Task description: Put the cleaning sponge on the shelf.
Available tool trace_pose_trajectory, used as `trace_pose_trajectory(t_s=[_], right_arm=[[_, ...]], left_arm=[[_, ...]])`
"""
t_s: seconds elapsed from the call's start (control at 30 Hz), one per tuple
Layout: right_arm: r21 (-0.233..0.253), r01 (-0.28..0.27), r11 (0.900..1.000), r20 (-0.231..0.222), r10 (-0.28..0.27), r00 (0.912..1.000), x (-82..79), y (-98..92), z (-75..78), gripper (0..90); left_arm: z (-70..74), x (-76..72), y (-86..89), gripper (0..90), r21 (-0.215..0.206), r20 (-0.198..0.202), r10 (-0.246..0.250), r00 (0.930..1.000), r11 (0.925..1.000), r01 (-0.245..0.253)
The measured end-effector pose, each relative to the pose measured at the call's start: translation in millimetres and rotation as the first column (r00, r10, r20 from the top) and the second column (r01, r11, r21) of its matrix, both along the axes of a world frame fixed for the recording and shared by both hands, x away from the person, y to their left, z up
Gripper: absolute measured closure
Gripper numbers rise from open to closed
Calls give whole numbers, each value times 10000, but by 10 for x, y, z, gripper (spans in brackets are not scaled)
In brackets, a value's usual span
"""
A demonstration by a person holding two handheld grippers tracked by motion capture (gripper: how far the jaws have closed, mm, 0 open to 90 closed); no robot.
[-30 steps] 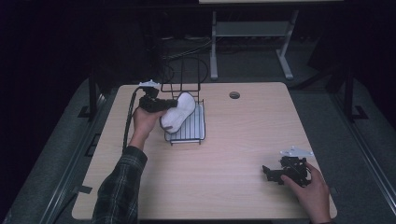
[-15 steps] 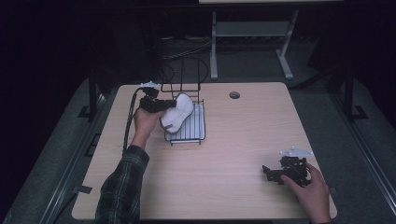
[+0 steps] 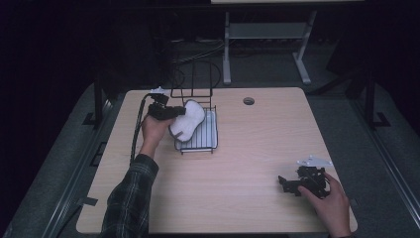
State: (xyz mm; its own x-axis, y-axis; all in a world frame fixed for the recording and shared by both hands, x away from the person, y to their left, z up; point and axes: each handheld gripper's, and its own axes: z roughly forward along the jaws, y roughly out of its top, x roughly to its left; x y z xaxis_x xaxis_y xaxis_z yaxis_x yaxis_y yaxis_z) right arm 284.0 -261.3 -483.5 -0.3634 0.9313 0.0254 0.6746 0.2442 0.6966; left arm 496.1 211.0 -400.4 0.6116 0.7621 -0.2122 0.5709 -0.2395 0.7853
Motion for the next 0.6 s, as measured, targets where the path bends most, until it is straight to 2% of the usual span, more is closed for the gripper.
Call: trace_pose_trajectory(t_s=[0.1,0.47,0.6], right_arm=[[-3,1,10000,3,-1,10000,0,0,0,2],[0,-1,10000,2,1,10000,0,0,0,2],[0,2,10000,1,-2,10000,0,0,0,2]], left_arm=[[-17,3,7,735,274,-66,60,10000,9996,-58],[-23,-4,34,695,577,-115,143,9998,9982,-136],[-27,-42,65,719,375,11,172,9999,9991,-172]])
